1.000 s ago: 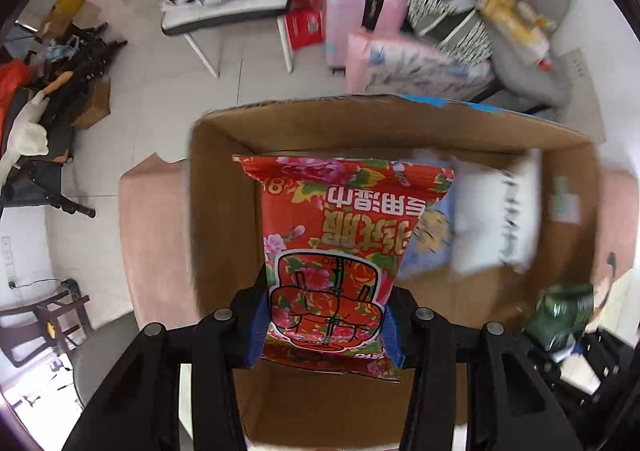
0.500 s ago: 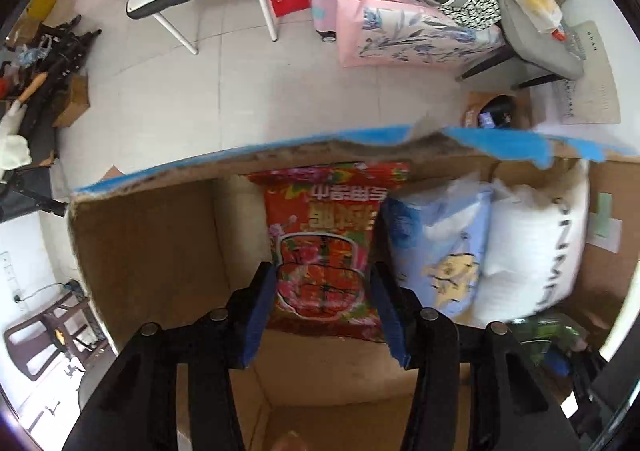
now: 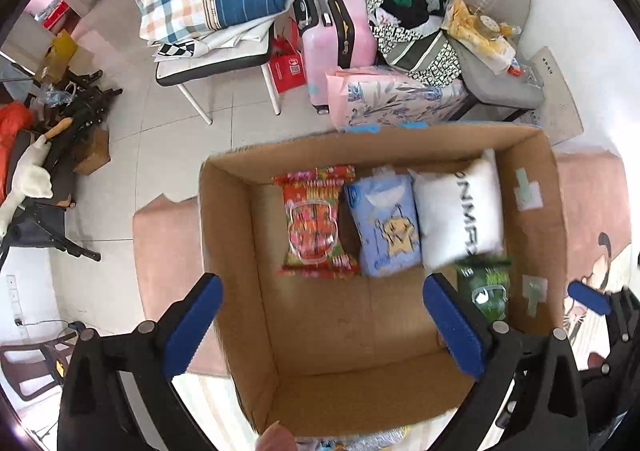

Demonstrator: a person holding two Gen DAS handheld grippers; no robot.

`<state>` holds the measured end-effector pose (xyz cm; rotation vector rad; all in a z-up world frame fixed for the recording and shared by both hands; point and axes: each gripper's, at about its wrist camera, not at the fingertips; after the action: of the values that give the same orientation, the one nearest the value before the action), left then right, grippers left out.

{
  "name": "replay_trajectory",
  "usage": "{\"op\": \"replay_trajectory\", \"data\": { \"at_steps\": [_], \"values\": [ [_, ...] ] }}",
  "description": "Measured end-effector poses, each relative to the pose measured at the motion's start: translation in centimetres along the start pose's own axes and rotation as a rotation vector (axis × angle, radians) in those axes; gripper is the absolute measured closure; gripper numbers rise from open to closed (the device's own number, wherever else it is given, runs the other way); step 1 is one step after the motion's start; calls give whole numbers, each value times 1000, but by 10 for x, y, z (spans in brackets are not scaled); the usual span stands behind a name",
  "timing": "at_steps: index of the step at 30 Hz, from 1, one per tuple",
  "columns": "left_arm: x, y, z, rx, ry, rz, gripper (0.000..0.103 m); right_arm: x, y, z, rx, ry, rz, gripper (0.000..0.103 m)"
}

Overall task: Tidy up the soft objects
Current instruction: 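Move both tools back over the remaining items on the table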

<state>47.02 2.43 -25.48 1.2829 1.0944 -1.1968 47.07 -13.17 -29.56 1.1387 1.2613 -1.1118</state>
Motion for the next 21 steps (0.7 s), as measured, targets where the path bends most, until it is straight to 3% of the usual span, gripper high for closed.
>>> {"op": "replay_trajectory", "data": {
  "at_steps": [8,12,15,19,21],
  "values": [
    [-50,-66,-6,-31,83,126,1,-42,-46,-18,-10,50,100,0],
    [-63,-145,-11,-1,136,170,1,-38,-106,-23,22,160,64,0],
    [-41,-209,-8,96,185,109,1,-12,-154,-28,19,233,-9,0],
    [12,-278,10,271,186,-51,1,28,-205,-30,24,239,-105,0],
    [41,-303,16,309,161,-123,1,48,-224,-27,52,263,-158,0]
  ]
}}
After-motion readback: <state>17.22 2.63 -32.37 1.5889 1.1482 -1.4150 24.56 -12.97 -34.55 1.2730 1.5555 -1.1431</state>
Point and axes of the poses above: each gripper's, at about its wrist camera, not at the fingertips, and x roughly the way its jaws point, z to its right, y to its top, and after that the axes turned 1 degree about -y, right-handed
